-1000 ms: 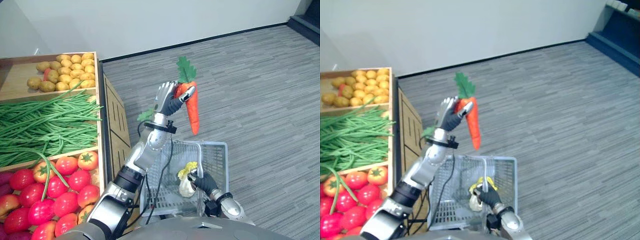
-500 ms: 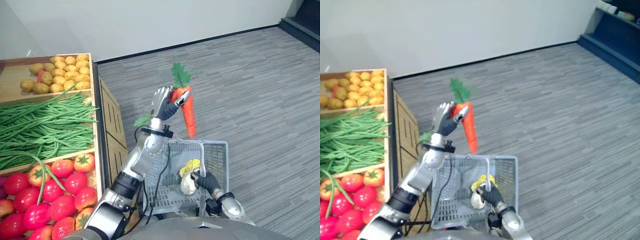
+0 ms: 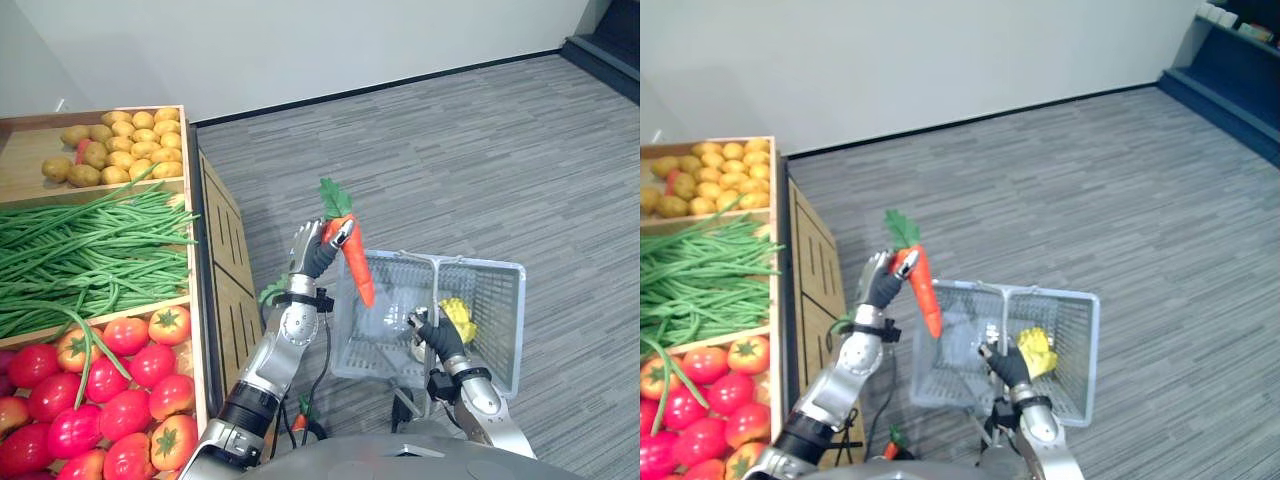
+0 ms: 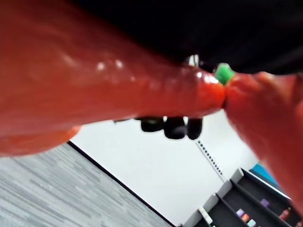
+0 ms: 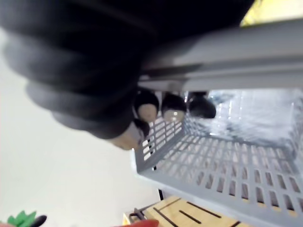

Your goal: Pick vegetable in the basket

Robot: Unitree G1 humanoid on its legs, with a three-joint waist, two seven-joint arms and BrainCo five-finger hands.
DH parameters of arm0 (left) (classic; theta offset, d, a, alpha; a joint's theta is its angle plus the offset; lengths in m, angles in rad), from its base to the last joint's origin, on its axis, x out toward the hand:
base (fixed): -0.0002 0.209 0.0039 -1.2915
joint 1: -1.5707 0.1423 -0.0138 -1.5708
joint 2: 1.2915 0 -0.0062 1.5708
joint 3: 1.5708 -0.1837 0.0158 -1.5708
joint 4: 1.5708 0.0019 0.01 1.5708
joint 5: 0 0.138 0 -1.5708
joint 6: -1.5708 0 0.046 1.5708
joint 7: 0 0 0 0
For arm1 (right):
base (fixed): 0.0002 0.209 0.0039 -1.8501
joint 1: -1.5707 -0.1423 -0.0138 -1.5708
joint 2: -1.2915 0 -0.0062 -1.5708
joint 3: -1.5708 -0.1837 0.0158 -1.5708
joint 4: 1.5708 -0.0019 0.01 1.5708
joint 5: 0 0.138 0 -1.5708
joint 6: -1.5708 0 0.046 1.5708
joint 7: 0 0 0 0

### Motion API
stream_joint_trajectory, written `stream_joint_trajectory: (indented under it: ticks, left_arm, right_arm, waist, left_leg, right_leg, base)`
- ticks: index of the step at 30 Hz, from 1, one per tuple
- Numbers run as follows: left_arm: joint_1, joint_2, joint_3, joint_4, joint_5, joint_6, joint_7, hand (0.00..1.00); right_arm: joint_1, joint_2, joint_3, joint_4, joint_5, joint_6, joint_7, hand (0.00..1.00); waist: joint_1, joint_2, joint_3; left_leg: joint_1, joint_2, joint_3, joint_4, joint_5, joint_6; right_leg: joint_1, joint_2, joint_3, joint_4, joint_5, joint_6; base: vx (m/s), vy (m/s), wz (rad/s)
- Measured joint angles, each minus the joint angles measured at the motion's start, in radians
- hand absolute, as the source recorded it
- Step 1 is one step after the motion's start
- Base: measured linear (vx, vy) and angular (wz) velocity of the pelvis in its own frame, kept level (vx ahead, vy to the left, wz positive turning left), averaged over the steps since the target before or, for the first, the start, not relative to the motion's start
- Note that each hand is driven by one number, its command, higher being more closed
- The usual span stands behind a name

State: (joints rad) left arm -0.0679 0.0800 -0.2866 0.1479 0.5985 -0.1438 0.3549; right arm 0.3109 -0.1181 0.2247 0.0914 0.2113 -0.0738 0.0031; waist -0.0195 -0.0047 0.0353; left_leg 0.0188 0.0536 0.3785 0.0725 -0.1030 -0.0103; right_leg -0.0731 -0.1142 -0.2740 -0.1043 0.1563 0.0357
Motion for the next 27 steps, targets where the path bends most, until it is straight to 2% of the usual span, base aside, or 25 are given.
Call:
stream_joint_trajectory:
  ticks: [6, 9, 14, 21, 27]
  left_arm:
    - [0.044, -0.004, -0.046, 0.019, -0.058, -0.013, -0.010, 1.00]
    - [0.046, -0.014, -0.091, 0.054, -0.089, -0.020, -0.039, 1.00]
    - [0.044, -0.024, -0.222, 0.077, -0.142, -0.036, -0.083, 1.00]
    - [-0.025, -0.035, -0.353, 0.158, -0.178, -0.042, -0.117, 1.00]
    - [-0.131, -0.035, -0.389, 0.240, -0.188, -0.042, -0.110, 1.00]
  right_arm:
    - [0.002, 0.027, -0.017, -0.046, 0.001, 0.000, -0.024, 1.00]
    - [-0.007, 0.039, -0.016, -0.067, 0.001, 0.000, -0.042, 1.00]
    - [-0.042, 0.038, -0.010, -0.049, 0.001, 0.000, -0.058, 1.00]
    - [-0.076, 0.036, 0.050, -0.015, 0.003, 0.000, -0.077, 1.00]
    - [-0.076, 0.006, 0.116, -0.015, 0.067, 0.001, -0.077, 1.00]
  waist:
    - [0.011, 0.005, -0.003]
    - [0.013, 0.005, -0.003]
    - [0.013, 0.006, -0.003]
    - [0.012, 0.004, -0.002]
    - [0.010, -0.002, 0.002]
  left_leg:
    - [-0.001, -0.001, -0.002, 0.000, 0.000, -0.001]
    - [-0.002, -0.003, -0.005, 0.000, 0.000, -0.001]
    - [-0.002, -0.008, -0.025, -0.003, 0.000, 0.000]
    - [0.000, -0.023, -0.030, -0.018, 0.004, 0.006]
    - [0.000, -0.024, -0.031, -0.018, 0.005, 0.007]
  right_leg:
    - [0.000, -0.002, -0.001, 0.000, -0.006, 0.008]
    - [0.001, -0.004, -0.005, 0.000, -0.007, 0.010]
    - [0.009, -0.017, -0.016, 0.000, 0.001, 0.001]
    - [0.007, -0.030, -0.019, 0.000, 0.006, 0.008]
    - [0.007, -0.031, -0.019, 0.000, 0.007, 0.009]
  base:
    - [0.00, 0.000, 0.00]
    - [0.00, 0.000, 0.03]
    - [0.00, 0.012, 0.11]
    - [-0.01, 0.037, 0.03]
    - [0.00, 0.000, 0.00]
